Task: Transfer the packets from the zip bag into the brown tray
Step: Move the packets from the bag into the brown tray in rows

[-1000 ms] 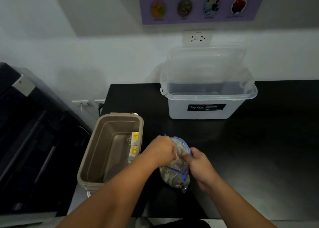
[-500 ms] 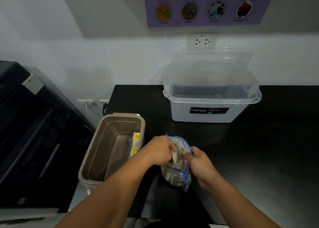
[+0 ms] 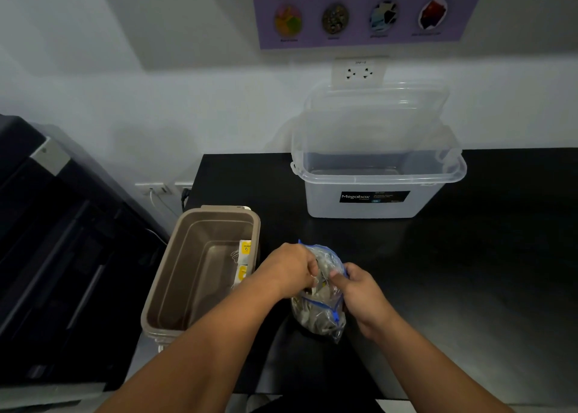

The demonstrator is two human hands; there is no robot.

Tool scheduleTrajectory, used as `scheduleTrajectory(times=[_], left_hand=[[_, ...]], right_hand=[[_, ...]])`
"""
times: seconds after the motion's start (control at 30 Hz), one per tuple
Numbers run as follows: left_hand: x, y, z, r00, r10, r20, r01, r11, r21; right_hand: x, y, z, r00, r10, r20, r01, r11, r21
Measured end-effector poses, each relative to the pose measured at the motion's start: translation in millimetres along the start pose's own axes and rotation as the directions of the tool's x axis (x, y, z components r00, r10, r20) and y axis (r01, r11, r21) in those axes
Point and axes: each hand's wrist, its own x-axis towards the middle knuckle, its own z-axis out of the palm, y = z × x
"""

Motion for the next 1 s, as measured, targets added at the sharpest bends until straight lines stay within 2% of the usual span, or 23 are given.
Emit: scheduleTrajectory(times=[0.1,0.27,0.37,0.47,0.57,0.7,0.77,0.9,1.0], left_hand=[[2,3,0,1.000,0.017,-0.019,-0.015,0.994,0.111],[5,-3,-15,0.968,0.167,-0.189,-0.095,0.935,0.341],[6,-5,-27,0.956,0.164,-0.242,-0.089,0.951,0.295],[3,-6,-34,0.947,0.151,-0.285,-0.123,0.986,0.115],[-2,-6,-36,0.968,0.155,-0.198,-0.162,0.987,-0.018],[-3,-8,-24,0.983,0.184,-0.013,-0.185,0.983,-0.014],[-4,-10,-17,0.980,0.197,0.037,-0.198,0.980,0.026],[10,-8,-16,0.996,0.058,-0.071,-0.048,0.991,0.128],[23,-6,-9,1.000,-0.020,0.014,0.015,0.957,0.291]], right_hand=[[0,1,1,1.000,-0.007,-0.008,0.007,1.000,0.003],[1,3,3,1.000,-0.002,-0.029,0.002,1.000,0.010],[1,4,5,0.999,0.009,-0.037,-0.008,0.999,0.034],[1,4,7,0.999,0.014,-0.046,-0.011,0.998,0.060],[0,2,7,0.999,0.031,-0.041,-0.028,0.997,0.078],[-2,0,8,0.999,0.034,-0.040,-0.030,0.995,0.094],[-2,1,8,0.998,0.021,-0.056,-0.016,0.996,0.092],[-3,2,7,0.998,0.030,-0.060,-0.024,0.995,0.101],[-3,2,8,0.998,0.030,-0.058,-0.024,0.995,0.099]])
